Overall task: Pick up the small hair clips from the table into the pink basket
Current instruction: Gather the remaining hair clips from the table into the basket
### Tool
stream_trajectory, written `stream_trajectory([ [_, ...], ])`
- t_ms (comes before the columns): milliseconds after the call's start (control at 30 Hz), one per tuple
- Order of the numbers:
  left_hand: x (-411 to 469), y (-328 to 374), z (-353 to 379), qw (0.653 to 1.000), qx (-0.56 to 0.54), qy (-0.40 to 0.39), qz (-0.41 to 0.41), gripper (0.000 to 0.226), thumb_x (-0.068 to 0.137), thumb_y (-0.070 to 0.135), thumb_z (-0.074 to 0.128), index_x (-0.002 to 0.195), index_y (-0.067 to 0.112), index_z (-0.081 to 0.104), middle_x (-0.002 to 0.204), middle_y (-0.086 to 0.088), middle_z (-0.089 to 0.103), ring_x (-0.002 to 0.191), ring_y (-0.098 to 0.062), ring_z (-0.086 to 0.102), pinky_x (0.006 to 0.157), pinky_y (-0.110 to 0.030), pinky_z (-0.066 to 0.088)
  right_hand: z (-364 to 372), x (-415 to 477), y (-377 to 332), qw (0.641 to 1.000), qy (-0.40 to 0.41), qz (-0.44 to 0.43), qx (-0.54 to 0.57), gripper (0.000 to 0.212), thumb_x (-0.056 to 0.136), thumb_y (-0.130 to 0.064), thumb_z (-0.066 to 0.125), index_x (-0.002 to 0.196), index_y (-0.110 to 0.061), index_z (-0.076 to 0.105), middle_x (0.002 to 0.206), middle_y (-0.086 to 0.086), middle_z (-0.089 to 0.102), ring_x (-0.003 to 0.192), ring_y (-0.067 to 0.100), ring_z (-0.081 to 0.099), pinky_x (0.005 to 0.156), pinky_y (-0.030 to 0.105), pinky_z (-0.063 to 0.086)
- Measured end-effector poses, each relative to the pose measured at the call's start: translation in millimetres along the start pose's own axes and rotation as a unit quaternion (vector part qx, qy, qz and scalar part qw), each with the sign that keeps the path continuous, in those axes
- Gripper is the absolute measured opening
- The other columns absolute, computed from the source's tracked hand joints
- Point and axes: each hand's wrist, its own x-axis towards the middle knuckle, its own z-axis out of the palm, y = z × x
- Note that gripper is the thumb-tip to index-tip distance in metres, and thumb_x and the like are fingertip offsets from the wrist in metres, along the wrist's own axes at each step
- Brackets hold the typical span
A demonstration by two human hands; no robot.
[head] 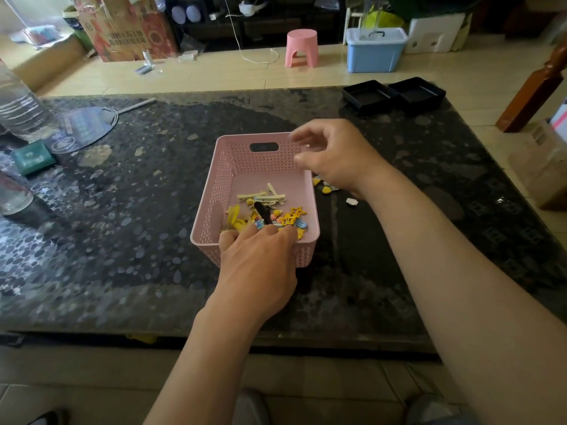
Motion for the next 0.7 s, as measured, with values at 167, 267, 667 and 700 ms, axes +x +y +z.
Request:
stream_trajectory([
  [167, 1, -1, 0, 1.000, 0.002, 0.003, -0.001, 0.004, 0.094, 0.031, 0.049, 0.096, 0.032, 0.045, 0.101, 0.008, 0.057, 0.098, -0.022, 0.048, 0.087, -0.042, 0.027, -12, -3, 49, 0.925, -0.043, 0.192, -0.325, 0.044, 0.087, -0.024, 0.070, 0.128, -0.015, 0.059, 0.124, 0.009, 0.061, 0.108, 0.027, 0.060, 0.079, 0.034, 0.048],
  [267, 3, -1, -1, 1.000, -0.005, -0.008, -0.003, 0.004, 0.095, 0.032, 0.049, 0.098, 0.032, 0.047, 0.101, 0.009, 0.056, 0.097, -0.021, 0.048, 0.088, -0.043, 0.027, -10, -7, 68, 0.900, -0.112, 0.191, -0.376, 0.026, 0.089, -0.028, 0.065, 0.110, -0.012, 0.065, 0.112, 0.009, 0.062, 0.093, 0.025, 0.057, 0.070, 0.032, 0.042],
  [667, 2, 1, -3, 1.000, -0.007, -0.020, -0.007, 0.007, 0.096, 0.031, 0.049, 0.103, 0.031, 0.049, 0.104, 0.008, 0.058, 0.098, -0.021, 0.047, 0.091, -0.044, 0.030, -12, -6, 64, 0.952, -0.053, 0.172, -0.246, 0.003, 0.088, -0.017, 0.068, 0.086, -0.019, 0.068, 0.097, 0.002, 0.065, 0.086, 0.015, 0.061, 0.069, 0.030, 0.049],
  [700, 2, 2, -3, 1.000, -0.007, -0.020, -0.008, 0.008, 0.096, 0.031, 0.049, 0.104, 0.031, 0.049, 0.105, 0.008, 0.058, 0.098, -0.021, 0.047, 0.091, -0.044, 0.030, -13, -4, 56, 0.964, -0.031, 0.147, -0.218, 0.004, 0.089, -0.018, 0.069, 0.088, -0.021, 0.067, 0.094, 0.000, 0.066, 0.085, 0.013, 0.062, 0.068, 0.029, 0.049],
])
